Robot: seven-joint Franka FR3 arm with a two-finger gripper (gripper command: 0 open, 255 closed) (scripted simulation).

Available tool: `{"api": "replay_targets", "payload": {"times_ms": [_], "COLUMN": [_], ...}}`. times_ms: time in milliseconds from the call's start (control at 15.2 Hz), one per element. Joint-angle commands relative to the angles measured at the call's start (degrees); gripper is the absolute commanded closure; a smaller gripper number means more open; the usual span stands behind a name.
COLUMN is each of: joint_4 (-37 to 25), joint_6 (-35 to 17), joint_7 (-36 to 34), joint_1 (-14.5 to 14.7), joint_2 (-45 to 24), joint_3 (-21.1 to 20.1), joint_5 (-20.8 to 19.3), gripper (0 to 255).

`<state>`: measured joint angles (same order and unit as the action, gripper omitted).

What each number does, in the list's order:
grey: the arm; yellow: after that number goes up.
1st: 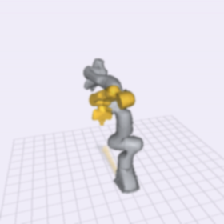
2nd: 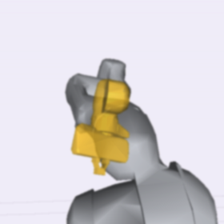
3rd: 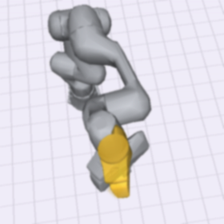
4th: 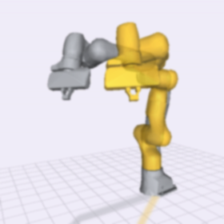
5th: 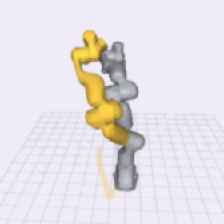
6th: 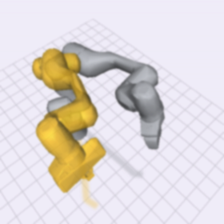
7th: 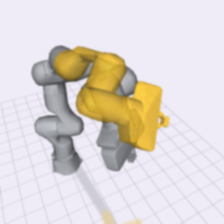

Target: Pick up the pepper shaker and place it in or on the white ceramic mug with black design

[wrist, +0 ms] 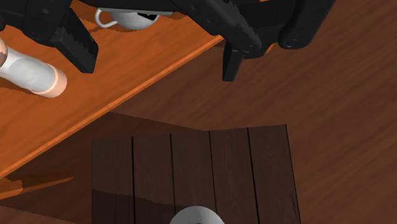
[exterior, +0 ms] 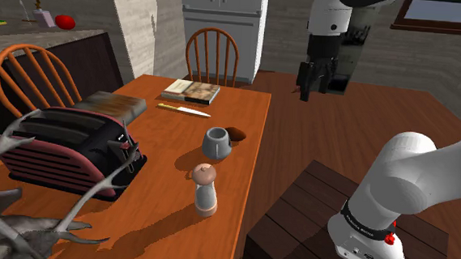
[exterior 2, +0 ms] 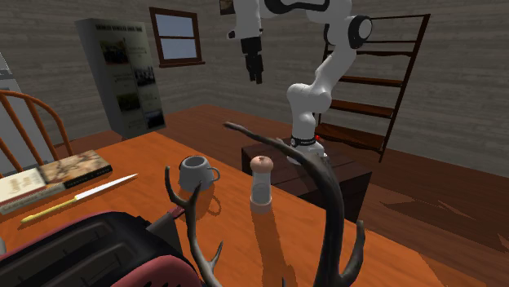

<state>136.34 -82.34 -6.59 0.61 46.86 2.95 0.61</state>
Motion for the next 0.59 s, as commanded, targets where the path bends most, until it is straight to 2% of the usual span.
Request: {"api": "replay_targets", "payload": {"times_ms": [0, 528], "joint_4": [0.0, 6.2], "joint_6": [0.0, -10.8], "joint_7": [0.0, -11.6], "joint_1": [0.0, 2.7], "joint_2": [0.0, -1.5], "joint_3": [0.0, -9.4], "joint_5": [0.0, 8.8], "gripper": [0, 0]}}
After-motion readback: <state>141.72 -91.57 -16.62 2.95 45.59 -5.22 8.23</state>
